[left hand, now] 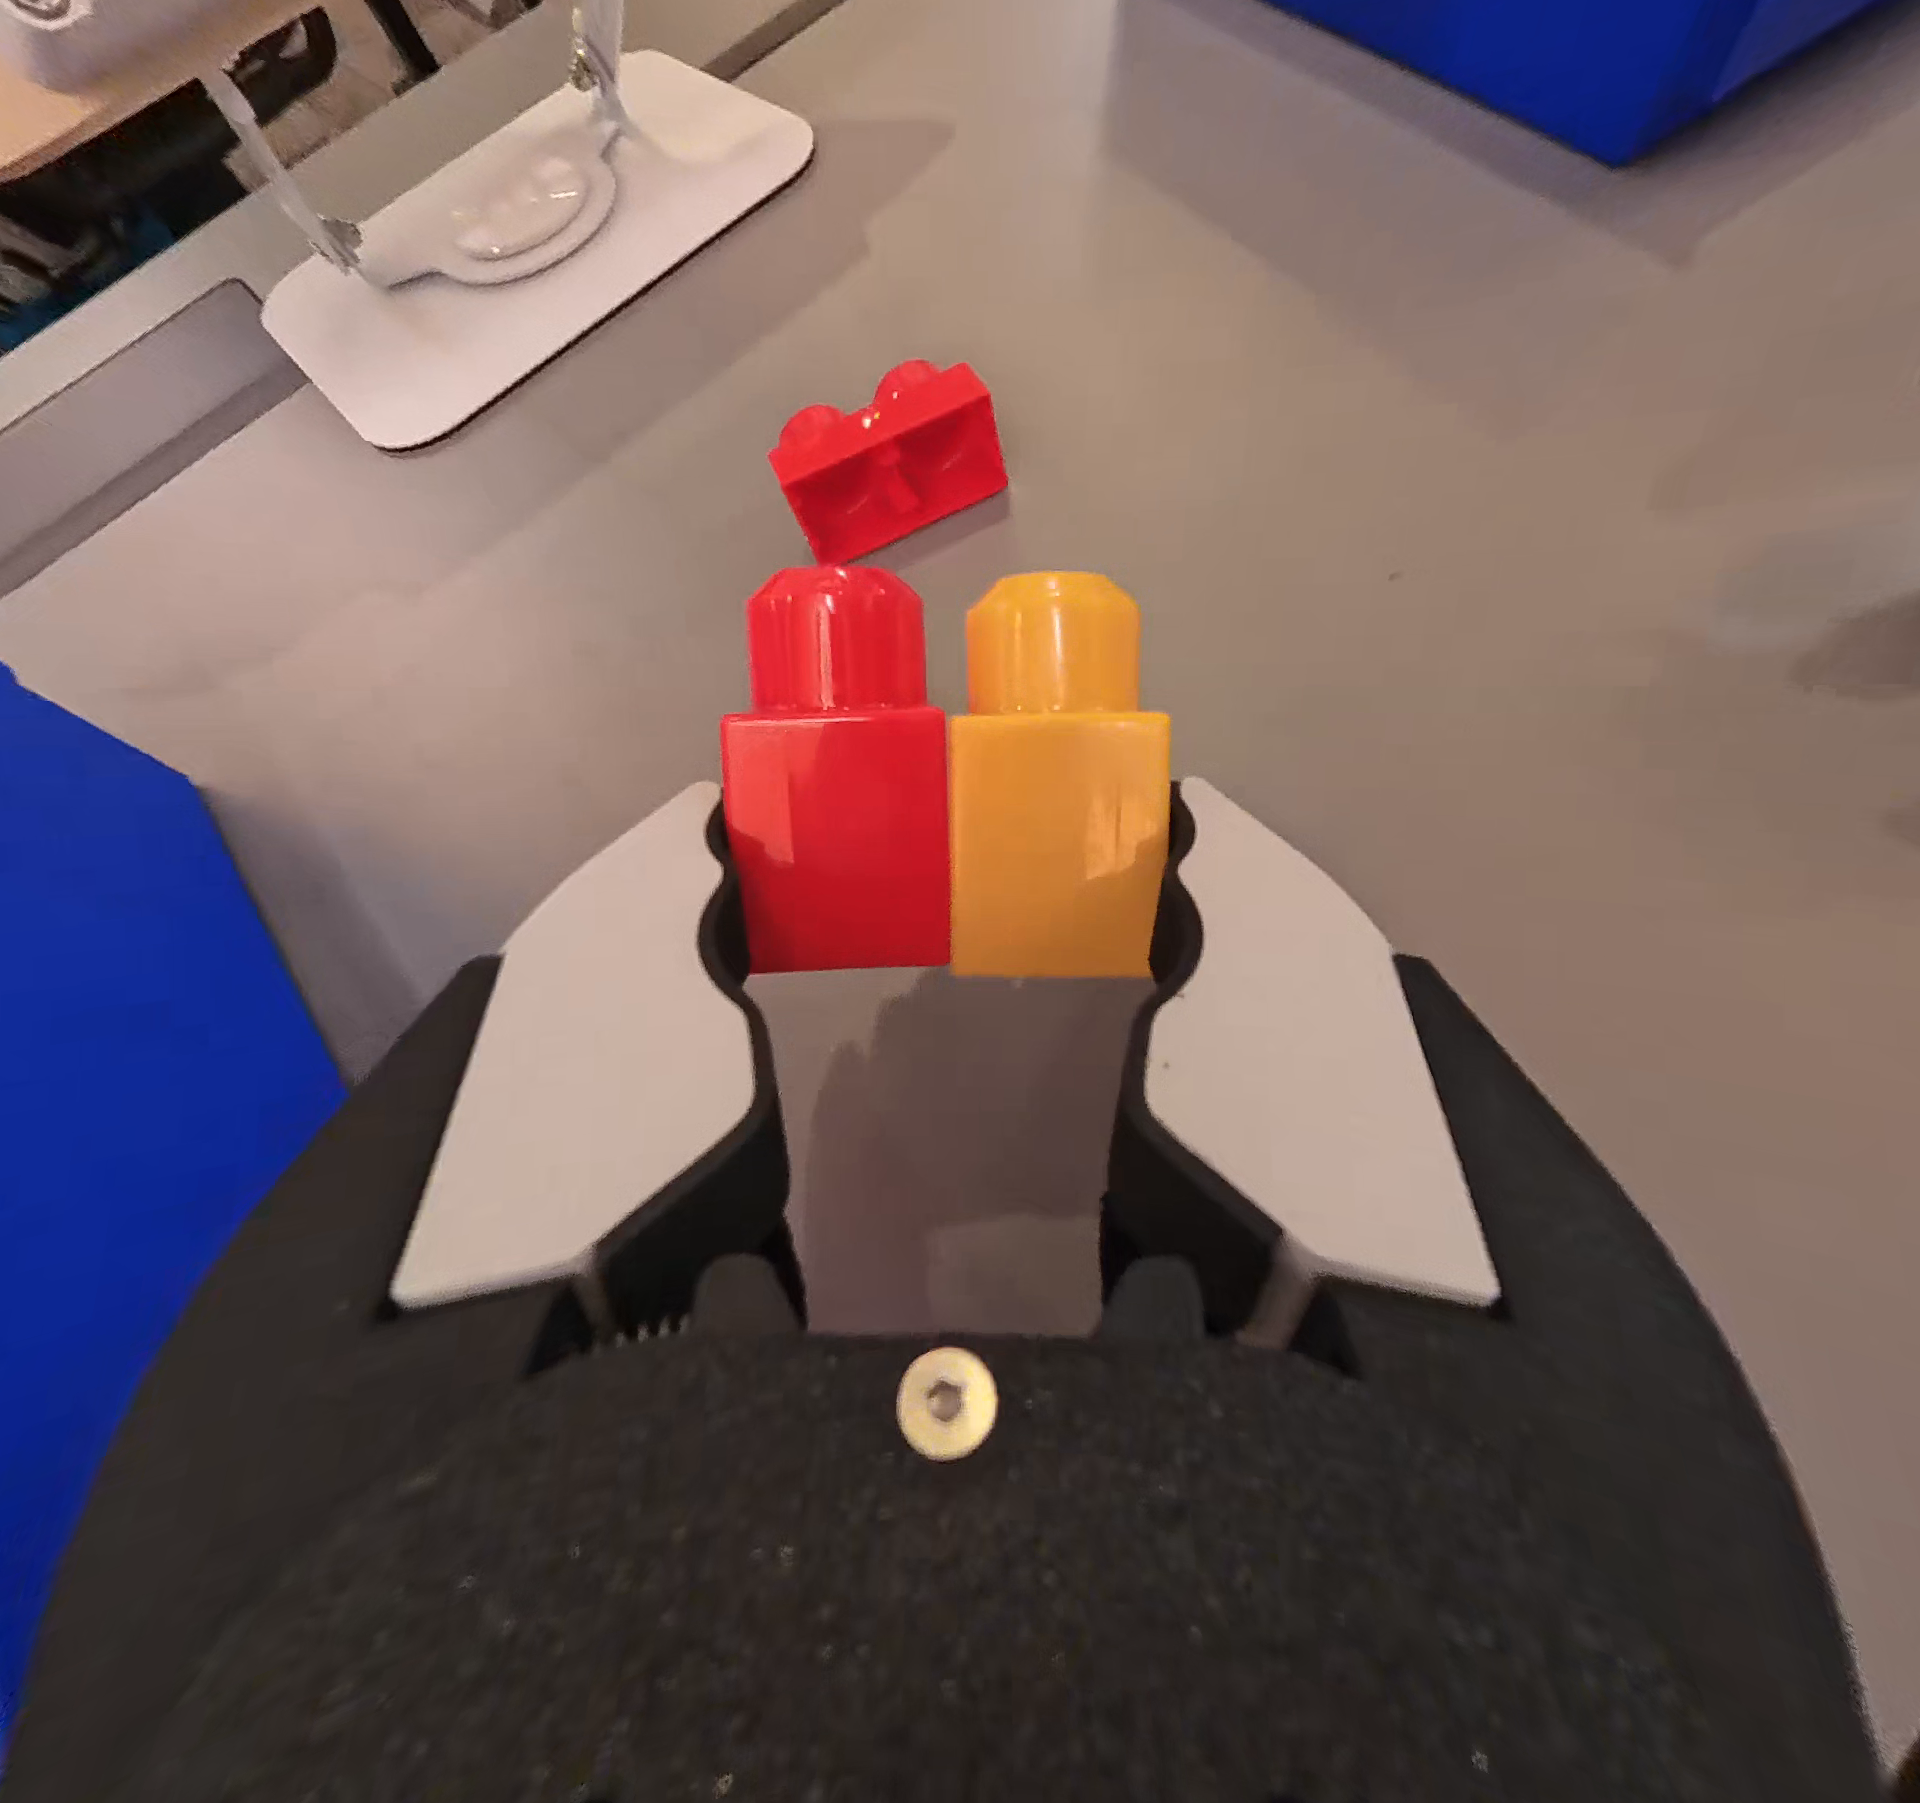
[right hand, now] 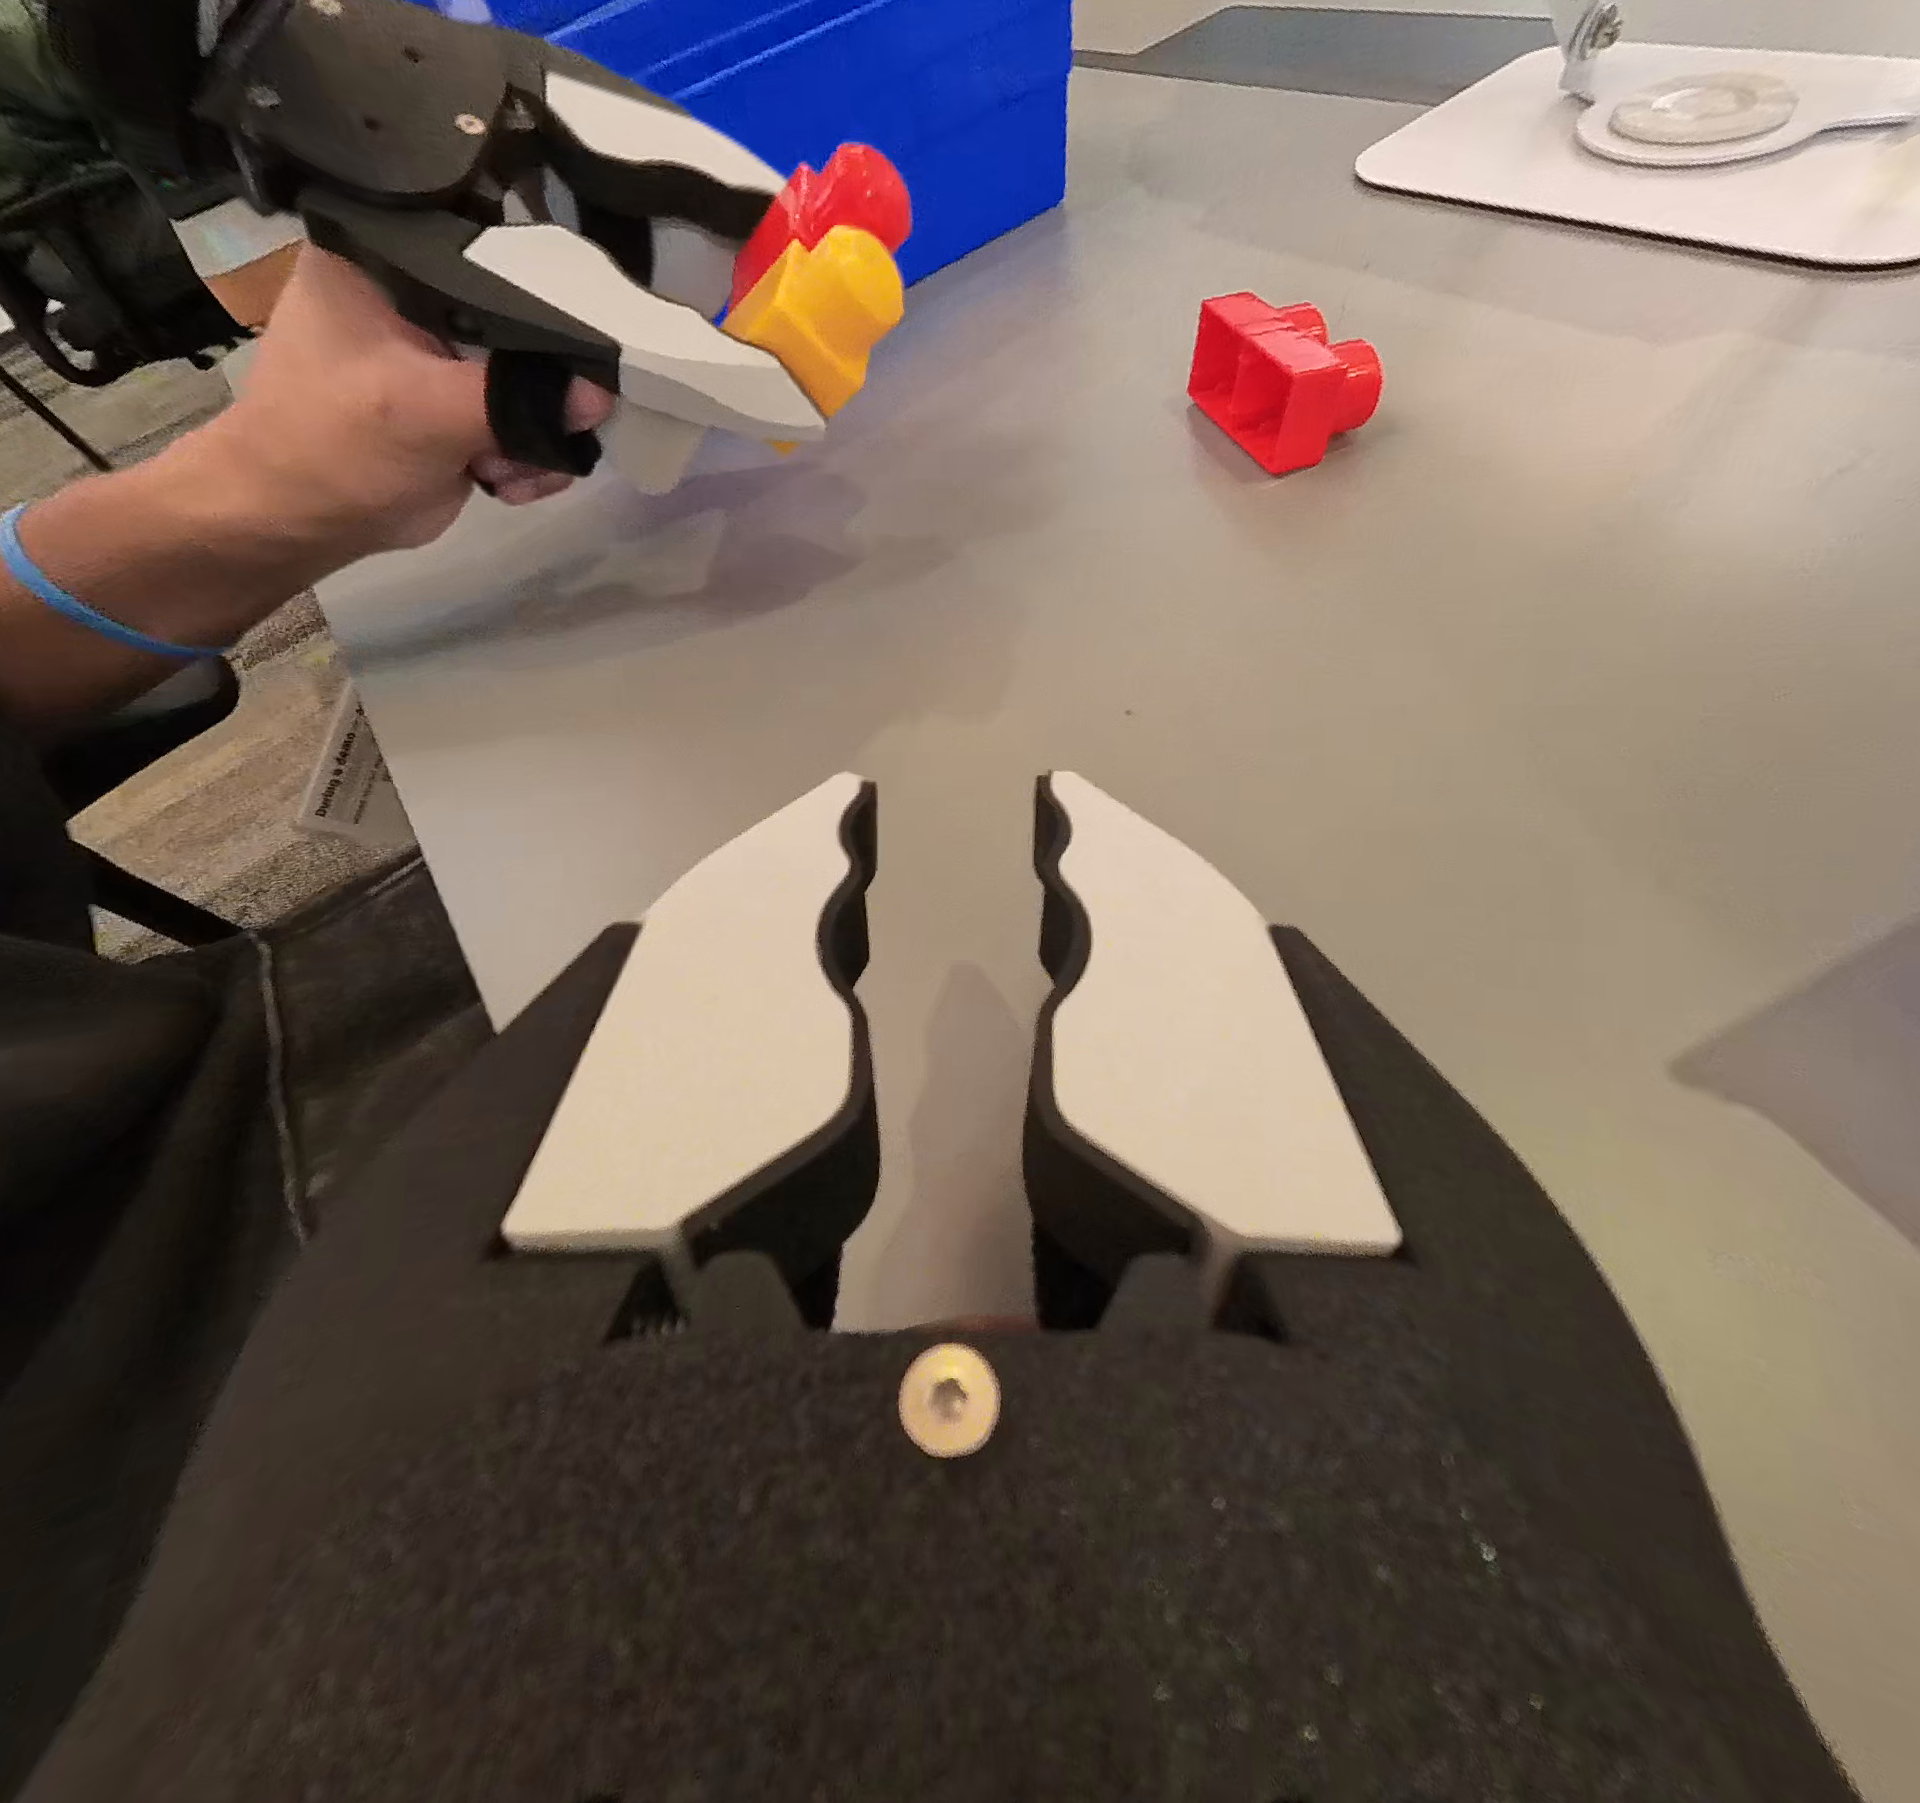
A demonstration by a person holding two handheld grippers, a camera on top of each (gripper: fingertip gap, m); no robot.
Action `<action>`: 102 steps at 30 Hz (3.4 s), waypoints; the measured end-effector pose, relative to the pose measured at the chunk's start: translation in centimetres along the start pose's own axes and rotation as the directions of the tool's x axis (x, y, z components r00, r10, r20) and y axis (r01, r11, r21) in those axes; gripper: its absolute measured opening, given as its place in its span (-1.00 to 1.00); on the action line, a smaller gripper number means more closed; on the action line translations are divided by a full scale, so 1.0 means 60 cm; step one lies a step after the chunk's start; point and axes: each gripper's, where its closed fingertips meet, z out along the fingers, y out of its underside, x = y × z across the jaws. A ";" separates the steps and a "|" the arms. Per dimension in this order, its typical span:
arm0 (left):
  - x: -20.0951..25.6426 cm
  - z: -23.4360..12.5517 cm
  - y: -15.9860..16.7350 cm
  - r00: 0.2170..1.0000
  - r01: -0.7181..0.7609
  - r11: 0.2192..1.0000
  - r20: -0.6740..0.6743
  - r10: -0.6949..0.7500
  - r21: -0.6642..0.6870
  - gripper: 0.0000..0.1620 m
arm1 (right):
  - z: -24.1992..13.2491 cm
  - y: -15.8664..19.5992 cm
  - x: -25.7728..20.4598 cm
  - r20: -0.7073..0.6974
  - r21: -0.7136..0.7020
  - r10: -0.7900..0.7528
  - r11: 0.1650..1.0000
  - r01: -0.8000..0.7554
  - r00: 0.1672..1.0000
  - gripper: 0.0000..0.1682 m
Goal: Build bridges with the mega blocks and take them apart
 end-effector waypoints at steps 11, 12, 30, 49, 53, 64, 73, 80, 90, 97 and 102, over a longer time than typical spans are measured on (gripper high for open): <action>0.010 -0.012 0.023 0.999 0.033 0.999 -0.033 -0.032 0.034 -0.07 | 0.059 -0.142 0.050 0.114 -0.062 0.090 0.995 -0.083 0.989 -0.49; 0.011 -0.013 0.025 0.999 0.032 0.999 -0.036 -0.031 0.032 -0.06 | 0.073 -0.157 0.059 0.119 -0.099 0.067 0.994 -0.056 0.991 -0.46; 0.033 -0.018 0.026 0.993 0.059 0.997 -0.108 -0.053 0.056 -0.06 | 0.300 -0.098 0.196 0.245 -0.782 0.402 0.620 -0.066 0.882 -0.41; 0.036 -0.006 0.037 0.990 0.068 0.998 -0.122 -0.066 0.014 -0.06 | 0.282 -0.080 0.090 0.363 -0.657 0.026 0.716 0.236 0.932 -0.61; 0.035 -0.004 0.040 0.991 0.068 0.998 -0.117 -0.067 0.009 -0.07 | 0.258 -0.095 0.094 0.303 -0.584 -0.056 0.778 0.231 0.951 -0.70; 0.044 0.004 0.033 0.993 0.031 0.999 -0.110 -0.030 0.009 -0.07 | 0.168 -0.146 0.084 0.218 -0.252 0.052 0.968 0.004 0.975 -0.72; 0.050 0.013 0.020 0.995 -0.046 0.998 -0.086 0.048 0.030 -0.07 | 0.145 -0.112 0.064 0.207 -0.098 0.267 0.963 -0.252 0.941 -1.00; 0.054 0.008 0.020 0.994 -0.025 0.999 -0.105 0.029 0.034 -0.07 | 0.090 -0.132 0.071 0.098 -0.042 0.160 0.987 -0.156 0.982 -0.91; 0.060 0.007 0.022 0.994 -0.033 0.999 -0.108 0.036 0.030 -0.07 | -0.043 -0.116 0.023 -0.213 -0.328 -0.154 0.941 0.078 0.965 -0.38; 0.058 0.000 0.017 0.993 -0.030 0.998 -0.114 0.036 0.052 -0.07 | -0.041 0.043 -0.025 -0.288 -0.661 -0.187 0.748 -0.054 0.939 -0.42; 0.068 -0.015 -0.004 0.989 -0.101 0.990 -0.095 0.111 0.101 -0.07 | -0.031 0.093 -0.024 -0.281 -0.771 -0.171 0.626 -0.116 0.945 -0.46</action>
